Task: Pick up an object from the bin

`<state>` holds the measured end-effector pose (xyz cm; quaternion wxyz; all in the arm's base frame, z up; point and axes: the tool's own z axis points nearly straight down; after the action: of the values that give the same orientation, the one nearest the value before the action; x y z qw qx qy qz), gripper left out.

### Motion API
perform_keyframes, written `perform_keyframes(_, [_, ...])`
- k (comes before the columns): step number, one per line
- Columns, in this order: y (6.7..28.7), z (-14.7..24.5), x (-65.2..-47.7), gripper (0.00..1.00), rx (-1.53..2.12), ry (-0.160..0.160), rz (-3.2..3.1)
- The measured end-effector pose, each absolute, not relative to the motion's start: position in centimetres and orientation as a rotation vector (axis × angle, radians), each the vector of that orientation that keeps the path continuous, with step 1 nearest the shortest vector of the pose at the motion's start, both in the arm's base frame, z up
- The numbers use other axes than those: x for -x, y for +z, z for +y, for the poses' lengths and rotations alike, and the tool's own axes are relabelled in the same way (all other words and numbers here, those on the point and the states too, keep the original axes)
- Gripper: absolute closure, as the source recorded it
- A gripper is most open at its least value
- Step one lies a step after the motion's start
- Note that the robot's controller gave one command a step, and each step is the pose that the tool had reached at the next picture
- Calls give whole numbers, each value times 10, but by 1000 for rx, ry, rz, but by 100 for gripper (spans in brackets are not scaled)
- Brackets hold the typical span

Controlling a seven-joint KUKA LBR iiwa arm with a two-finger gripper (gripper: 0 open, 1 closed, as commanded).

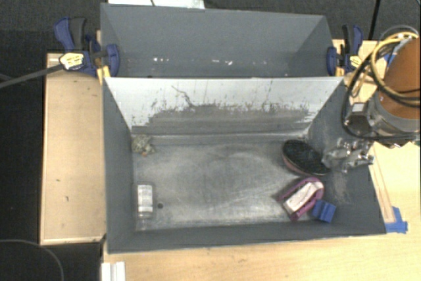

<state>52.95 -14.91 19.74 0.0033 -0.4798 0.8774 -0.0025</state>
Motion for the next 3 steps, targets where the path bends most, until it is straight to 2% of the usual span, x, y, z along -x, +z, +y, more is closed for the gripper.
perform_keyframes(1, [195,-148,-529,0,1498,1,2758])
perform_keyframes(2, [85,-115,-518,0,1526,-43,2703])
perform_keyframes(3, [84,-115,-515,100,1522,-28,2714])
